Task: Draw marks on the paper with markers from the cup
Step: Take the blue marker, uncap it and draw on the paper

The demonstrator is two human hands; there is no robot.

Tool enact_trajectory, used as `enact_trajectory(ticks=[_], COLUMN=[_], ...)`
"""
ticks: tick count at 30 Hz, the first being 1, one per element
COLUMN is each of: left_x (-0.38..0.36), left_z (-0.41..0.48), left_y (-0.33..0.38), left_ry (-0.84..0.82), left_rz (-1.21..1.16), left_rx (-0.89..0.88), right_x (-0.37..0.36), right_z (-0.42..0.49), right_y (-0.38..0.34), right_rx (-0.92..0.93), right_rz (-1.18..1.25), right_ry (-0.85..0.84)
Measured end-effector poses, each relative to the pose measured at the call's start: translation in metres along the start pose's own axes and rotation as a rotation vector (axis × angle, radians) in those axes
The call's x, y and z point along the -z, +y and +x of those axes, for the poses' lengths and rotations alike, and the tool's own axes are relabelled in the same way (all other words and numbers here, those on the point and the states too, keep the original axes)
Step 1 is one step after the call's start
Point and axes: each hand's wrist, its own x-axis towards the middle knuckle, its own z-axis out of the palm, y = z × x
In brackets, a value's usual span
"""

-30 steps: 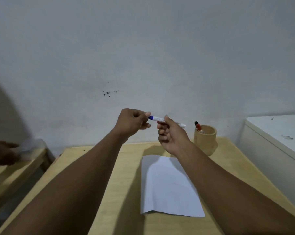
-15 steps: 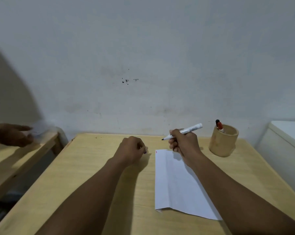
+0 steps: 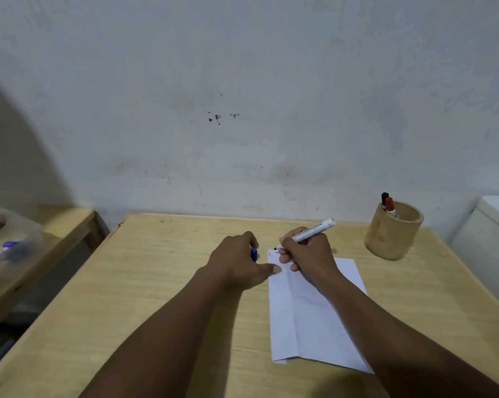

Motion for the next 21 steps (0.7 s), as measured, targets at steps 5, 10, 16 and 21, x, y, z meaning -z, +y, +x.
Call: enact_trajectory(ticks=[5, 10, 16, 21], left_x=[-0.004, -0.006, -0.006, -0.004], left_z=[0.002, 0.002, 0.002, 0.002], left_y=[-0.001, -0.002, -0.001, 0.0], left_ry=[-0.005, 0.002, -0.015, -0.023], left_rz=[0.016, 0.019, 0.006, 0.005], left_rx=[-0.027, -0.02, -0.002, 0.014], right_x=[-0.002, -0.002, -0.005, -0.003], right_z=[-0.001, -0.002, 0.0, 0.001], right_y=[0.004, 0.009, 0.014, 0.013], right_rx=[0.062, 0.112, 0.161, 0.119], right_rz=[-0.109, -0.172, -0.268, -0.265], right_ry=[0.021, 0.037, 0.065, 0.044])
